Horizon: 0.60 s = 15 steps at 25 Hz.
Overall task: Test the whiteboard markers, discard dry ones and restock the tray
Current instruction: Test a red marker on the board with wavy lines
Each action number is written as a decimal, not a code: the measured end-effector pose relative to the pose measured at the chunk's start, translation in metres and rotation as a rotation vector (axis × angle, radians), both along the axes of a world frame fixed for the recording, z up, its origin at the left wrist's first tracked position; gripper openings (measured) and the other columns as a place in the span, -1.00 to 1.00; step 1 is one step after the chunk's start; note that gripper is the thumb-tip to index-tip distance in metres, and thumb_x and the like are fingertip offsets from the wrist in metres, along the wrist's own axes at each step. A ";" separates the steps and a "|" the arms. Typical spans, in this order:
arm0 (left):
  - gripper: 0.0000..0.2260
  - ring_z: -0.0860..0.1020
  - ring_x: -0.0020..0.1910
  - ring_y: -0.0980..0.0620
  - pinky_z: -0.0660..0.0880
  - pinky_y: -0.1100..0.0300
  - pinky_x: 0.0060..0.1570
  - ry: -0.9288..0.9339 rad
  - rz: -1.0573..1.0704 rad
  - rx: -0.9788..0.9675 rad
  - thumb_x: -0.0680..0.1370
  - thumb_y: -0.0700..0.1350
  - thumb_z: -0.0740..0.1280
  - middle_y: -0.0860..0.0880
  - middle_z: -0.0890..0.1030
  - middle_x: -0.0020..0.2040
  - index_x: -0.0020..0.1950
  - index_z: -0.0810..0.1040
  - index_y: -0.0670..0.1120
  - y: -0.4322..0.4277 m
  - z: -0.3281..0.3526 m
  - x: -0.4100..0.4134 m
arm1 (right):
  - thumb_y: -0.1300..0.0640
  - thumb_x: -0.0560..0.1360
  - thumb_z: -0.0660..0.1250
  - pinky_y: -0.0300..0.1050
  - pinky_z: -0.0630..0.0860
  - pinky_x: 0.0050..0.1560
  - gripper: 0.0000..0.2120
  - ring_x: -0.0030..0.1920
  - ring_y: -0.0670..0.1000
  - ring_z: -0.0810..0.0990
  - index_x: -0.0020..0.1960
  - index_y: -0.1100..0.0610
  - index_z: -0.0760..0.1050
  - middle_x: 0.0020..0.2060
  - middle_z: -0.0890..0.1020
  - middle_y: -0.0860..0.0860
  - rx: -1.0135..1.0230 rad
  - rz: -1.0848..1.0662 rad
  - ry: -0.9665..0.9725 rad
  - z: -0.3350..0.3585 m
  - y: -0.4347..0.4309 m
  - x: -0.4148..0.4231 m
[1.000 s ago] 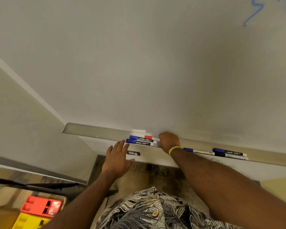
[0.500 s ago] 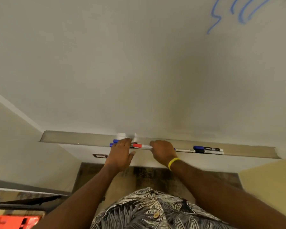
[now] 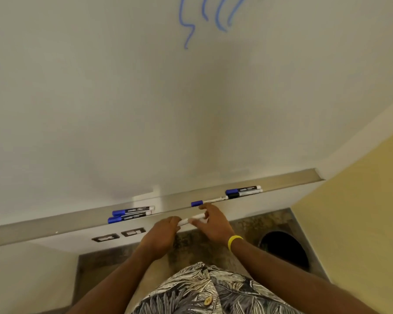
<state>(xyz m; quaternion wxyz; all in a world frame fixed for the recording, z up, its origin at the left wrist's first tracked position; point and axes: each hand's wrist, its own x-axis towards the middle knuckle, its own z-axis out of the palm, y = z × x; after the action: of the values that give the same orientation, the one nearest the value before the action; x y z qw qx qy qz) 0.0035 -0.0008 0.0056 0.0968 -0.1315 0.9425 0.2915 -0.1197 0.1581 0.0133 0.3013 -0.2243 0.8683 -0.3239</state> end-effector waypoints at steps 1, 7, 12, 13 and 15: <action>-0.75 0.48 0.07 0.05 0.44 0.14 0.11 0.004 0.001 0.018 0.67 -0.05 0.11 -0.04 0.54 0.21 0.34 0.39 0.01 0.002 0.003 -0.002 | -0.30 0.43 0.38 -0.07 0.52 0.04 -0.53 -0.04 0.02 0.54 0.14 0.03 0.50 -0.05 0.58 0.01 -0.093 -0.165 -0.268 0.003 0.001 0.002; -0.65 0.55 0.13 -0.01 0.43 0.16 0.06 0.033 -0.083 -0.023 0.66 0.05 0.07 -0.02 0.57 0.24 0.45 0.29 0.07 0.027 0.013 -0.022 | -0.14 0.59 0.25 -0.22 0.29 -0.43 -0.62 -0.48 -0.06 0.37 -0.22 0.12 0.56 -0.48 0.50 0.01 -0.330 -0.409 -0.725 0.011 0.004 0.008; -0.39 0.59 -0.04 -0.01 0.41 0.17 -0.10 0.082 -0.092 -0.095 0.48 0.24 -0.19 -0.01 0.65 0.07 0.50 0.21 0.17 0.028 0.014 -0.026 | 0.07 0.63 0.22 -0.19 0.30 -0.40 -0.65 -0.45 -0.05 0.40 -0.25 0.18 0.57 -0.49 0.49 0.05 -0.485 -0.507 -0.798 0.013 0.001 0.005; -0.39 0.59 -0.07 -0.02 0.40 0.17 -0.13 0.078 -0.087 -0.089 0.48 0.25 -0.19 -0.02 0.66 0.04 0.50 0.21 0.18 0.028 0.013 -0.028 | 0.08 0.63 0.22 -0.18 0.31 -0.39 -0.65 -0.45 -0.04 0.40 -0.26 0.19 0.57 -0.50 0.48 0.05 -0.498 -0.515 -0.794 0.012 0.001 0.005; -0.48 0.59 -0.12 -0.03 0.38 0.17 -0.18 0.083 -0.073 -0.080 0.56 0.20 -0.09 -0.04 0.66 -0.03 0.51 0.22 0.20 0.027 0.013 -0.032 | 0.10 0.63 0.21 -0.17 0.33 -0.38 -0.64 -0.45 -0.03 0.41 -0.27 0.20 0.58 -0.51 0.48 0.06 -0.521 -0.520 -0.786 0.012 0.001 0.003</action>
<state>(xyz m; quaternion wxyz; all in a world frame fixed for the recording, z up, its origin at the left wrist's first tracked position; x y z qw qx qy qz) -0.0282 0.0258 0.0191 0.0631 -0.0887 0.9608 0.2551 -0.1164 0.1592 0.0255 0.4480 0.0688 0.6078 -0.6521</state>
